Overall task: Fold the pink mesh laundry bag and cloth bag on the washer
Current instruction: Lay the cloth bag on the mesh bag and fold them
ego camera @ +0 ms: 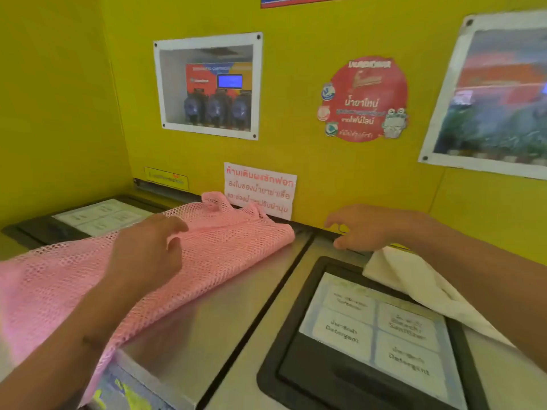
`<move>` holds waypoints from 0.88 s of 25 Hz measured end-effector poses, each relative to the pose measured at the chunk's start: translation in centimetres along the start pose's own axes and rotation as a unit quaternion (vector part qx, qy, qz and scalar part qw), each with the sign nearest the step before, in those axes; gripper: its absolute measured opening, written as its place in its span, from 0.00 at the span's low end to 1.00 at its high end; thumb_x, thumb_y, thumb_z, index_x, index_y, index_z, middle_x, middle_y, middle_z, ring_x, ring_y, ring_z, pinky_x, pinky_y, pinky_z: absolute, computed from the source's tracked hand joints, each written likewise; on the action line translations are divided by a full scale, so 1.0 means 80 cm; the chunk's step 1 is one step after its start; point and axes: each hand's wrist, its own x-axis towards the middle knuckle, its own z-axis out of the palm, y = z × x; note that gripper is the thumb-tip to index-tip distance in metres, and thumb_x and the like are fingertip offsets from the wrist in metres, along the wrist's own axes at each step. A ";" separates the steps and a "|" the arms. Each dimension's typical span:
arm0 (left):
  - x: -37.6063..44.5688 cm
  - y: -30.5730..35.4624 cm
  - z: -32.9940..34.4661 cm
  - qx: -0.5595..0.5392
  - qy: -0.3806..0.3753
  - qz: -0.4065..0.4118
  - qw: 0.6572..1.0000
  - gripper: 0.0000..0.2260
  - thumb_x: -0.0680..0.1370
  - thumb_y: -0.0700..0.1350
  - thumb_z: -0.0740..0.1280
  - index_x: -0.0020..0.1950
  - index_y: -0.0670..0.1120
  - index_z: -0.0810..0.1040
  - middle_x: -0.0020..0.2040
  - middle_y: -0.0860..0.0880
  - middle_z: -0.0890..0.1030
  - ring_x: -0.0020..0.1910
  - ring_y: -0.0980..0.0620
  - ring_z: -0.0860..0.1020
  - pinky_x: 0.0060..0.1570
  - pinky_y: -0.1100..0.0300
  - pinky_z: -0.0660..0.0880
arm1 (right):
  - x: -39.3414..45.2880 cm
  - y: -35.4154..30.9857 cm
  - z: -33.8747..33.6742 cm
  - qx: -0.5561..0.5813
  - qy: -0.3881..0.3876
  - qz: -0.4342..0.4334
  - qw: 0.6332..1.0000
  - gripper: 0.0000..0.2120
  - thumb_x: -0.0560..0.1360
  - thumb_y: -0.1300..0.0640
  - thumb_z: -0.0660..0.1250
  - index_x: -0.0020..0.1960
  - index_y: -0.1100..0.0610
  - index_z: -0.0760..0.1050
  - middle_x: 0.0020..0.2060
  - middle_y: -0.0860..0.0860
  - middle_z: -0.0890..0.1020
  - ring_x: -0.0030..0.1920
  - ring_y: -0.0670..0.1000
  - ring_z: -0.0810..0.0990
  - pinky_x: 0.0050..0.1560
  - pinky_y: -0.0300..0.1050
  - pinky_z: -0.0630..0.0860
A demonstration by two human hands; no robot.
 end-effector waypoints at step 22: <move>-0.072 0.332 0.054 -0.189 -0.002 0.174 0.966 0.06 0.77 0.41 0.66 0.51 0.49 0.81 0.49 0.53 0.75 0.44 0.54 0.72 0.42 0.63 0.67 | -0.220 0.108 0.051 0.146 0.097 -0.051 0.983 0.19 0.75 0.54 0.70 0.66 0.52 0.77 0.57 0.48 0.79 0.55 0.50 0.77 0.51 0.45 0.73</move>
